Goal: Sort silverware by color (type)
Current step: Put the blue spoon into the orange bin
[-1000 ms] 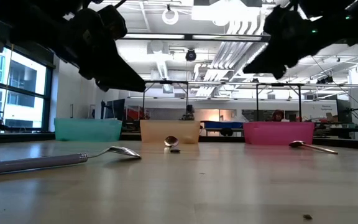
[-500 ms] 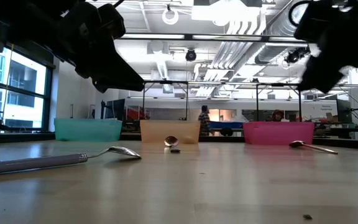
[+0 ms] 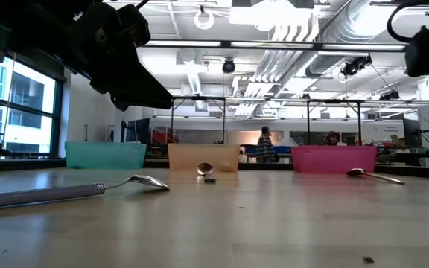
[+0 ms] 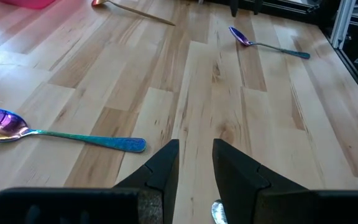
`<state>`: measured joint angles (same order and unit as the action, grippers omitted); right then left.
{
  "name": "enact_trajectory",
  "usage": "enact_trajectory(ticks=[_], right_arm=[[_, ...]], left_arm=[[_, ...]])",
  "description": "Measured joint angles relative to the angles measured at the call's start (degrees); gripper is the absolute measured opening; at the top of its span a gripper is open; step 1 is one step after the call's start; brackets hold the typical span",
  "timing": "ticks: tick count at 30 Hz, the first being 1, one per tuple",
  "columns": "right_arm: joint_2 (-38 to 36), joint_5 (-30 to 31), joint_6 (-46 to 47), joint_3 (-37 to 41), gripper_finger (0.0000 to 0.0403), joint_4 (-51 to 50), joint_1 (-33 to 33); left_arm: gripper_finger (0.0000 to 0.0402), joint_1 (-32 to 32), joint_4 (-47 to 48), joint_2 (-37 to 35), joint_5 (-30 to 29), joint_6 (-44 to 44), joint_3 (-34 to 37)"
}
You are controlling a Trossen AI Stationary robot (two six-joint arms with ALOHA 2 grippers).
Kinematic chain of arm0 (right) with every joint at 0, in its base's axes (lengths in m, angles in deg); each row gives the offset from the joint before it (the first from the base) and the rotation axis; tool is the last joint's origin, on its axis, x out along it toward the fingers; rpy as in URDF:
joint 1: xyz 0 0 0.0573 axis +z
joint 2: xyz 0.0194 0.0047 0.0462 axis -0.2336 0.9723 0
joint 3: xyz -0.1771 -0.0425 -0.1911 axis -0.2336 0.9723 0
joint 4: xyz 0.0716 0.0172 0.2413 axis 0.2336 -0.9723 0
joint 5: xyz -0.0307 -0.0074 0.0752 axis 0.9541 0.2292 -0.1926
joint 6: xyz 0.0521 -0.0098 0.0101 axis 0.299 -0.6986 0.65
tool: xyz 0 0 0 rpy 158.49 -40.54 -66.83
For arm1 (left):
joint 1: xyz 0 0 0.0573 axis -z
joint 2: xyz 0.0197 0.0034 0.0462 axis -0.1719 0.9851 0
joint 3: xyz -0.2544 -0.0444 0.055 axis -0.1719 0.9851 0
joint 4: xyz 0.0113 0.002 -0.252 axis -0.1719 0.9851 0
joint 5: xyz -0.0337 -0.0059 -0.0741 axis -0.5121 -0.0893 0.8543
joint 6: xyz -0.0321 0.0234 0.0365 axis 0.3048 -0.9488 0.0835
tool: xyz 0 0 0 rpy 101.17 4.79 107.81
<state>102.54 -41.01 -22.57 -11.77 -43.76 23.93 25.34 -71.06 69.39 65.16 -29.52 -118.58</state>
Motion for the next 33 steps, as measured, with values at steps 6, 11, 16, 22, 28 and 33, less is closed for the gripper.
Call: enact_trajectory(ticks=[6, 11, 16, 22, 28, 33], right_arm=[[0.11, 0.33, -0.47, 1.21, 0.0157, -3.09, 0.39], [0.12, -0.54, 0.0, 4.41, 0.0157, 3.19, 0.39], [0.13, -0.77, 0.8, 6.87, 0.0157, 8.36, 0.34], [0.13, -1.75, 3.89, 10.25, 0.0152, 11.25, 0.34], [0.13, -1.71, 3.91, 12.76, 0.0151, 18.21, 0.34], [0.13, -0.69, 3.9, 13.6, 0.0144, 19.77, 0.34]], left_arm=[[0.009, 0.0, -0.02, 0.0, 0.0, 0.02, 0.0], [0.009, 0.0, 0.0, 0.0, 0.0, -0.02, 0.0], [0.009, 0.0, 0.0, 0.0, 0.0, -0.51, 0.0], [0.009, 0.0, -0.01, 0.0, 0.0, -0.5, 0.0], [0.009, 0.0, -0.02, 0.0, 0.0, -0.49, 0.0], [0.009, -0.02, -0.02, 0.0, 0.0, -0.42, 0.0]])
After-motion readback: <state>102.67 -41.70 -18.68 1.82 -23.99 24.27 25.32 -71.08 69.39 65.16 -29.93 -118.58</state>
